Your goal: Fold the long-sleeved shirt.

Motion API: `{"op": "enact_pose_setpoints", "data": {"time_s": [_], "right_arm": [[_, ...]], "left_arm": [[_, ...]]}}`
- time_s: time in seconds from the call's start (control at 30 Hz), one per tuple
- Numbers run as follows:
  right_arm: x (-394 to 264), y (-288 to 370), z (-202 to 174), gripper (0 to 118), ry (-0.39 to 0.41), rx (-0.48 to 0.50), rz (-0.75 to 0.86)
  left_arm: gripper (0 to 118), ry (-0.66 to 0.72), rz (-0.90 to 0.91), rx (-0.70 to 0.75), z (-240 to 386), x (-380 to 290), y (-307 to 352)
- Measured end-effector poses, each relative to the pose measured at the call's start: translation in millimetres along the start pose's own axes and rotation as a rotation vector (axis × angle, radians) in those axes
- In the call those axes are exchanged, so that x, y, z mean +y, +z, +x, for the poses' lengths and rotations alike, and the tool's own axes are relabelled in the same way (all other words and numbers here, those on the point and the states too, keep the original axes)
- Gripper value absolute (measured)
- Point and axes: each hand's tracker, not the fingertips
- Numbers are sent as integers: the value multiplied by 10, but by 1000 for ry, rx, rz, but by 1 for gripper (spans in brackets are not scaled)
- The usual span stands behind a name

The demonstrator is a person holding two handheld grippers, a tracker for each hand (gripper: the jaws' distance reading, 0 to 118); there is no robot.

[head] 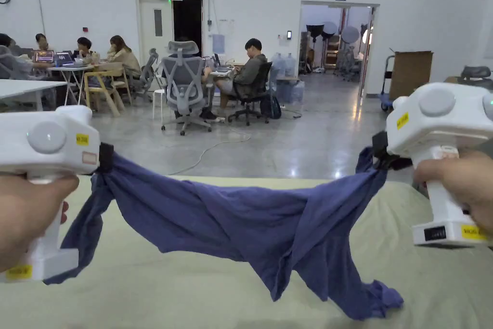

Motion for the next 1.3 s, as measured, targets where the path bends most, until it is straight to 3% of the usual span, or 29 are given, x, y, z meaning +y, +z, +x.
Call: {"op": "enact_pose_setpoints", "data": {"time_s": [0.13, 0.27, 0.4, 0.5, 0.6, 0.73, 0.87, 0.97, 1.03, 1.07, 1.13, 1.17, 1.2, 1.23, 1.3], "right_arm": [[-1111, -867, 59, 5, -33, 24, -200], [-2074, -1348, 191, 5, -25, 10, -359], [-2668, -1055, 317, 5, 25, -1, -363], [-2999, -526, 435, 5, -17, 109, -333], [-3336, -35, 473, 5, 8, 118, -337], [-3899, 424, 533, 5, -43, 159, -386], [-4475, 524, 549, 5, -10, 121, -463], [-4693, 392, 588, 5, -60, 108, -527], [-4763, 306, 586, 9, -55, 85, -534], [-4766, 283, 589, 23, -59, 54, -542], [-4642, 316, 660, 62, -78, -42, -553], [-4559, 369, 700, 91, -100, -77, -562], [-4460, 494, 757, 98, -154, -91, -545], [-4345, 676, 809, 98, -213, -69, -469], [-4190, 1057, 867, 98, -313, 75, -300]], "left_arm": [[2, 4, -233, -10, -84, -1199, -579], [2, -50, -392, -13, -179, -2119, -638], [2, -51, -425, -32, -481, -2481, -376], [2, -30, -444, -72, -643, -2670, 121], [2, -108, -481, -76, -711, -2846, 597], [2, -99, -531, -105, -707, -3207, 1115], [2, -140, -639, -105, -651, -3770, 1292], [2, -129, -693, -75, -627, -4103, 1191], [2, -128, -695, -50, -600, -4247, 1122], [2, -113, -683, -48, -595, -4259, 1101], [15, -90, -686, -41, -578, -4153, 1103], [50, -86, -674, -13, -570, -4068, 1175], [88, -68, -636, 10, -560, -3960, 1258], [115, -53, -596, 9, -555, -3846, 1355], [116, 26, -427, -91, -465, -3582, 1698]]}}
